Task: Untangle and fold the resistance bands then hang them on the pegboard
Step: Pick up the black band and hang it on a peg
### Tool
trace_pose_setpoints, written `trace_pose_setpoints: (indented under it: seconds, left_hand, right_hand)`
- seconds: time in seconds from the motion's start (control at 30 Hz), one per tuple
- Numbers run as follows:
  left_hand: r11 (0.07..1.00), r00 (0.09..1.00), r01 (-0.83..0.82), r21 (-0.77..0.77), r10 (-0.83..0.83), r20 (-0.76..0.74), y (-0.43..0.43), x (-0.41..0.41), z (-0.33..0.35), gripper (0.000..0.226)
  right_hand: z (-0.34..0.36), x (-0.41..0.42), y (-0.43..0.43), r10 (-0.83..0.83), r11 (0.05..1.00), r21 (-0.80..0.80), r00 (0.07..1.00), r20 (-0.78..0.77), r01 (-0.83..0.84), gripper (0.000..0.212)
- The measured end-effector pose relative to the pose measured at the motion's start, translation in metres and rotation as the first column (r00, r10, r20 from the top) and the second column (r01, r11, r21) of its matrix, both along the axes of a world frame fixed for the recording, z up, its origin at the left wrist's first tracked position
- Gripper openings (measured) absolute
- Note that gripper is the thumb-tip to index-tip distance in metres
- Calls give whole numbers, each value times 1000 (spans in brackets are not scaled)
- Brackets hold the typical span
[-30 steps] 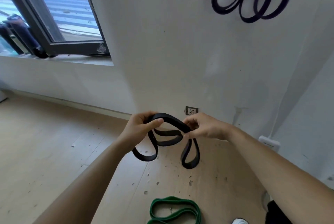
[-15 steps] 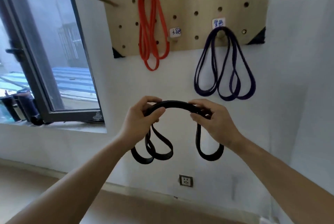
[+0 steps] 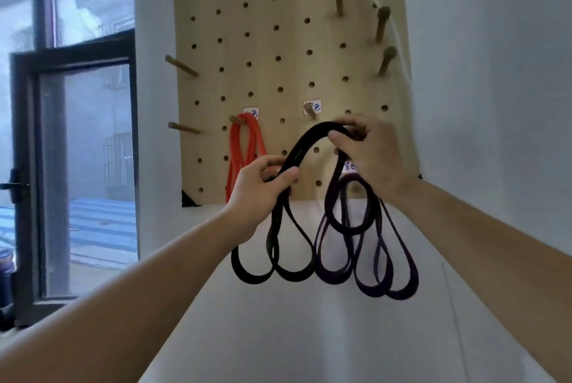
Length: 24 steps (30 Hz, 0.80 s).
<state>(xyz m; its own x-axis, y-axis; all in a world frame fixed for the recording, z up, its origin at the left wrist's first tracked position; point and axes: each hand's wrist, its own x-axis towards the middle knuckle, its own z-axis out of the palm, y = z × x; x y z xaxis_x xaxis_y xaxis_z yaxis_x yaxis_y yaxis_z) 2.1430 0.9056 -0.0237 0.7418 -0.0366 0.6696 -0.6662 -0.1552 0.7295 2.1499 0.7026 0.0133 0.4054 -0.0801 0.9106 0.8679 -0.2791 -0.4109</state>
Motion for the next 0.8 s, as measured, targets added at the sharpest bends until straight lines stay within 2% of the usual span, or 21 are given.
trace_pose_setpoints:
  seconds: [0.1,0.17,0.3,0.4,0.47,0.67,0.73,0.8]
  left_hand:
    - [997,997,71,3,-71,1,-9,4,18,33]
    - [998,998,63,26,-63,31,-11,10,25,30]
    - [984,977,-151,89,135,166,3,30,20,25]
    - [902,919,-375,214,331,216,20,50,-2,23]
    - [851,886,-452,267,395,241,28,62,-18,20]
    - [868,857,-460,186,380,347,33,81,-29,50]
    - [858,831,-475,194,364,421,33,81,-32,54]
    - [848,802,-491,197,352,483,34,84,-35,47]
  right_hand:
    - [48,11,6,-66,997,-39,994,84,70,15]
    - [73,22,10,-84,995,-43,990,110,89,13]
    - [109,37,14,-128,986,-95,984,123,140,16]
    - [122,48,12,-151,981,-107,982,114,163,17]
    - [126,57,10,-178,974,-126,978,107,191,16]
    - [126,80,7,-313,925,-182,941,129,333,17]
    - [126,85,8,-325,917,-198,937,129,346,16]
    - [127,89,10,-313,921,-201,940,133,335,16]
